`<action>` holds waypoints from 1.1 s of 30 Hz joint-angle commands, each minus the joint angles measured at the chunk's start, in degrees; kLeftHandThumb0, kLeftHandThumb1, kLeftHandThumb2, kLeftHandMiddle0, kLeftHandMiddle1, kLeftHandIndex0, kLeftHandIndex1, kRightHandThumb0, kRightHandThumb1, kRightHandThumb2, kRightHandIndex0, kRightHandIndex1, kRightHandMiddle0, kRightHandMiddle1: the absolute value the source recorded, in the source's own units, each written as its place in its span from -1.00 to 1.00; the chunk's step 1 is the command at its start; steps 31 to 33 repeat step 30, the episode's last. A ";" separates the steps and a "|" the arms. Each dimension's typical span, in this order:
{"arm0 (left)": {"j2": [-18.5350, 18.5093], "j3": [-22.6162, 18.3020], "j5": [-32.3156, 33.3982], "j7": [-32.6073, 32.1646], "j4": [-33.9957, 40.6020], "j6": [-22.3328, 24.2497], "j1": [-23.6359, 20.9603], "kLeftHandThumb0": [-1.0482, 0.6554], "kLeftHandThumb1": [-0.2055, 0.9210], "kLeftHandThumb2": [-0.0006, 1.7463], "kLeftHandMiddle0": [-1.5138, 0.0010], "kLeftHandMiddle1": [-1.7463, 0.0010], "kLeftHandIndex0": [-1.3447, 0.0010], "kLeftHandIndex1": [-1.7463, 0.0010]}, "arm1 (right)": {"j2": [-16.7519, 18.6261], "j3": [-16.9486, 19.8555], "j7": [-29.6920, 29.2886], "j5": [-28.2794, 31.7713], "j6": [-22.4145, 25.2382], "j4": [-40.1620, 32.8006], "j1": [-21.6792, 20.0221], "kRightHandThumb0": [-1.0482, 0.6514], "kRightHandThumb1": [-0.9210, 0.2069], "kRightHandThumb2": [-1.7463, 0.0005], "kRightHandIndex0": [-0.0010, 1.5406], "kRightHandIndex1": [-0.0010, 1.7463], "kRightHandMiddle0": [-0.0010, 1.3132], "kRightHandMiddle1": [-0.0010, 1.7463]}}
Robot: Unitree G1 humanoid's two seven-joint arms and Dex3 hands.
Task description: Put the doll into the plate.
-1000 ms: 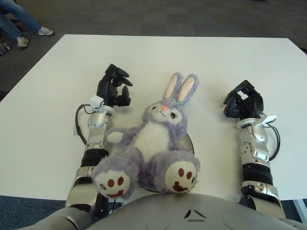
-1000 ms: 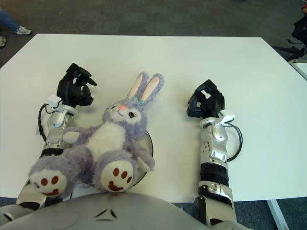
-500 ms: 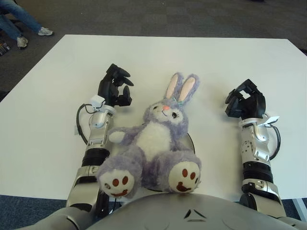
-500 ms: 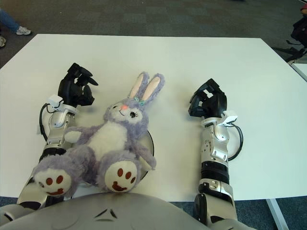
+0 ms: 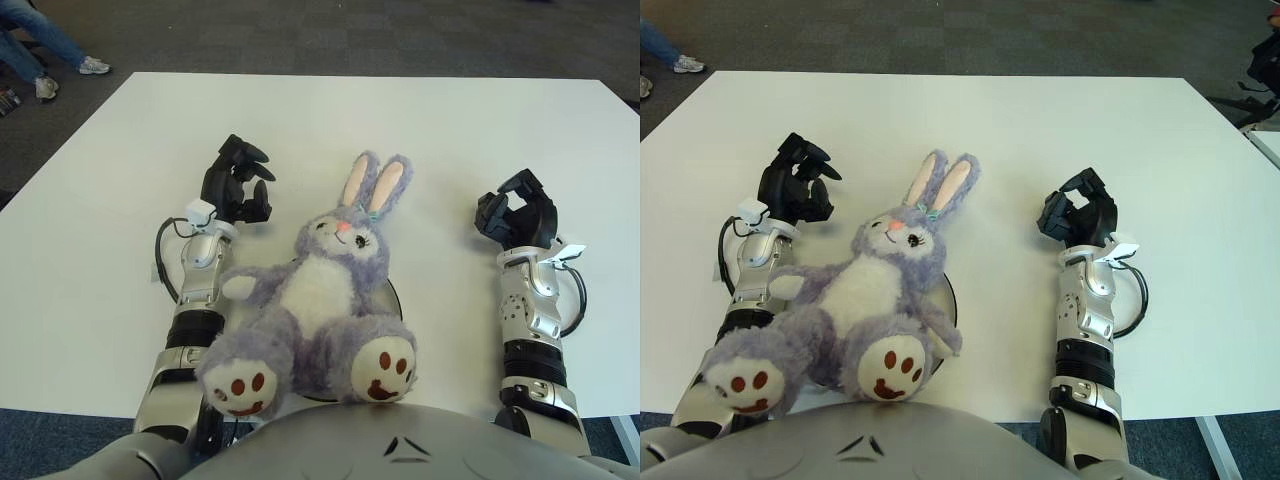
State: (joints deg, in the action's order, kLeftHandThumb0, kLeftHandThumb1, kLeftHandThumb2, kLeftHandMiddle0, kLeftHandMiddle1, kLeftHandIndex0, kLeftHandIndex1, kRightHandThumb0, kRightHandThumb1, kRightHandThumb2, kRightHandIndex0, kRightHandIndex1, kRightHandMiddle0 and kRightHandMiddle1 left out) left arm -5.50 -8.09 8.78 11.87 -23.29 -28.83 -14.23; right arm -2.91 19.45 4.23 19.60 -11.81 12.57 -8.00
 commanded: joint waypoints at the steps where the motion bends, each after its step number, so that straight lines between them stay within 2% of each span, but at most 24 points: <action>1: 1.11 0.23 -0.11 -0.42 -1.99 0.76 3.65 0.22 0.00 0.46 0.38 -1.00 0.32 -1.00 | 2.89 0.08 -0.51 1.65 1.09 1.72 2.12 -0.38 0.23 -0.64 0.74 1.00 0.06 1.00; 33: 1.56 0.21 0.37 -0.15 -1.48 1.08 3.78 0.22 -0.01 0.47 0.37 -1.00 0.31 -1.00 | 3.54 0.36 -1.50 2.63 2.43 0.82 2.24 -0.39 0.29 -0.68 0.76 1.00 0.09 1.00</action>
